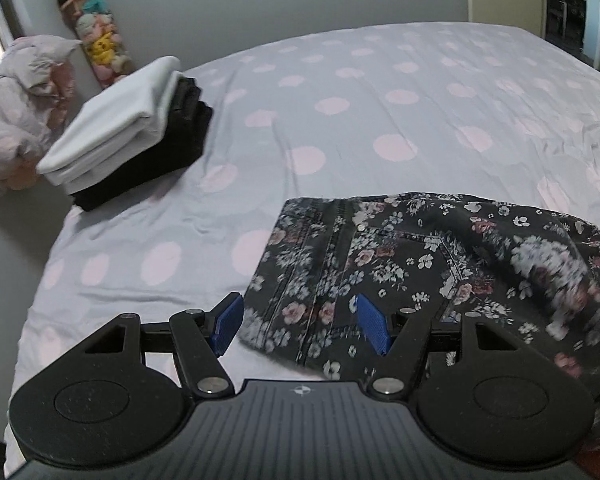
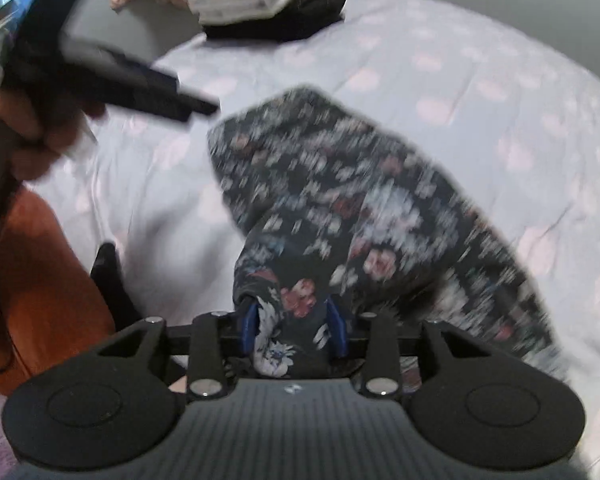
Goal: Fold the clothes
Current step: 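Carry the floral trousers with the right gripper and lay them on the open sheet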
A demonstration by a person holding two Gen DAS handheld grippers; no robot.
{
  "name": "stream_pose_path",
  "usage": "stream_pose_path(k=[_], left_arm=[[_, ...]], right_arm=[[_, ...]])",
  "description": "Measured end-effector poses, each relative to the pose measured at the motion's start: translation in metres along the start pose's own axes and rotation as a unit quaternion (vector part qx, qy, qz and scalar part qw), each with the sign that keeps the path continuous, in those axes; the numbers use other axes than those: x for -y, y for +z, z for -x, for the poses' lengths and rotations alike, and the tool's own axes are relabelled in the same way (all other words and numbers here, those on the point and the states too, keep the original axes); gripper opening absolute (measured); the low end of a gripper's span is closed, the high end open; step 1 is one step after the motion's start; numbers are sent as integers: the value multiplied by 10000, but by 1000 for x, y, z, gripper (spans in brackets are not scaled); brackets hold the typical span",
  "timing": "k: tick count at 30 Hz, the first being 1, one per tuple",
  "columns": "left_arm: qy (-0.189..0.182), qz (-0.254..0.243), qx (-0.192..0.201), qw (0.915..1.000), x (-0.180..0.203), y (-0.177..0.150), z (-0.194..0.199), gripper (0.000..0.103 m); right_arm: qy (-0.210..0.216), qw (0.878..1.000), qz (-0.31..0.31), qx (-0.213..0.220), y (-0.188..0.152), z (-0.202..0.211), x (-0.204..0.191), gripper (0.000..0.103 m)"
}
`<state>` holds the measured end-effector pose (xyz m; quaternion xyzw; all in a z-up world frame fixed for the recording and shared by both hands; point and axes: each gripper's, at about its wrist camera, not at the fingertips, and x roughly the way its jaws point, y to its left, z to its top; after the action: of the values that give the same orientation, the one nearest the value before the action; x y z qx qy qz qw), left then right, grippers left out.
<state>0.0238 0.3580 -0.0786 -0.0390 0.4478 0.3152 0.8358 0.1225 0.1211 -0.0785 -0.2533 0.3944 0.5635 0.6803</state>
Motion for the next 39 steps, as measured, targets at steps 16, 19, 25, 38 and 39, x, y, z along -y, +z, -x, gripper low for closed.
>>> stream_pose_path(k=[16,19,25,38,39], left_arm=[[-511,-846,19,9951,-28,58,-120,75],[-556,-1096,38,9924,-24,75,-140,75],[-872,-1746,-159,9806,-7,102,-182,75],[-1862,-2491,-1346,9408,33,94,-226,73],[-1812,-2421,-1380,9431,35,93,-227,73]], right_arm=[[-3,9960,-604,-658,54,-26,139,66],[-22,9912,-826,-1030,39,-28,165,67],[-525,9754,-1756,-1225,-5,-13,227,65],[-484,9240,-3494,-1473,-112,-17,288,66],[-434,9221,-3552,-1469,-115,-20,288,66]])
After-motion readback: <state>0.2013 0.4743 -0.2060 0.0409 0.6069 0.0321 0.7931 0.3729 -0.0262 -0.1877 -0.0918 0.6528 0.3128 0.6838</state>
